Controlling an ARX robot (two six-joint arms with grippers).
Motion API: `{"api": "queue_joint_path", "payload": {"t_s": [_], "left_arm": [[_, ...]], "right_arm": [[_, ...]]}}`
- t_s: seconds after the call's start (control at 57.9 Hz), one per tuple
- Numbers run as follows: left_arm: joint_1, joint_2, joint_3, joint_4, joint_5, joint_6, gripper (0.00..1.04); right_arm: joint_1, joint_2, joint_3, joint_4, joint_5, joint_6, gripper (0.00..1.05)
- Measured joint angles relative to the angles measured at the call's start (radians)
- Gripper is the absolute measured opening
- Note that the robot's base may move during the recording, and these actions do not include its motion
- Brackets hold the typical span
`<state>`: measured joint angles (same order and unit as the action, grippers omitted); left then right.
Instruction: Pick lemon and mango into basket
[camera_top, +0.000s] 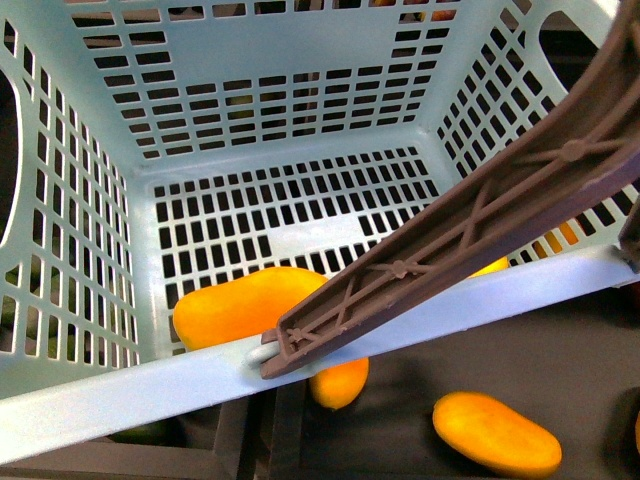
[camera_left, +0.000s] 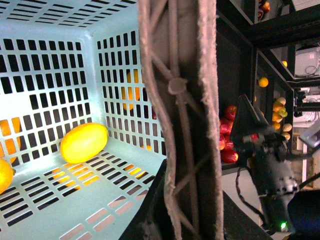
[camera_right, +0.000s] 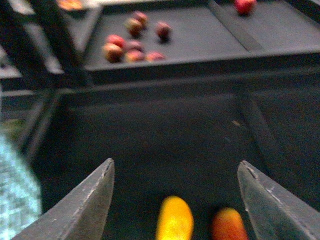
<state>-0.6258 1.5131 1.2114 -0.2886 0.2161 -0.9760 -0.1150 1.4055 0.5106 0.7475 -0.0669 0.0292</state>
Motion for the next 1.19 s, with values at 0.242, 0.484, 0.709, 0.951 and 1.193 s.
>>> {"api": "queue_joint_path", "payload": {"t_s": [0.242, 0.484, 0.709, 0.951, 1.193], "left_arm": [[0.0, 0.0, 0.0, 0.0, 0.001, 0.003, 0.07], [0.0, 0.0, 0.0, 0.0, 0.0, 0.003, 0.07], [0.0, 0.0, 0.0, 0.0, 0.001, 0.002, 0.07], [0.0, 0.0, 0.0, 0.0, 0.0, 0.003, 0.07], [0.0, 0.0, 0.0, 0.0, 0.0, 0.004, 0.07]], "right_arm": [[0.028, -0.159, -0.189, 0.18, -0.014, -0.019, 0.31], [0.084, -0.295, -0.313, 0.155, 0.06, -0.024, 0.02], [0.111, -0.425, -0.387, 0.096, 0.067, -0.026, 0.02], [0.111, -0.519, -0.46, 0.088, 0.067, -0.026, 0.02], [0.111, -0.678, -0.492, -0.048, 0.067, -0.026, 0.02]]}}
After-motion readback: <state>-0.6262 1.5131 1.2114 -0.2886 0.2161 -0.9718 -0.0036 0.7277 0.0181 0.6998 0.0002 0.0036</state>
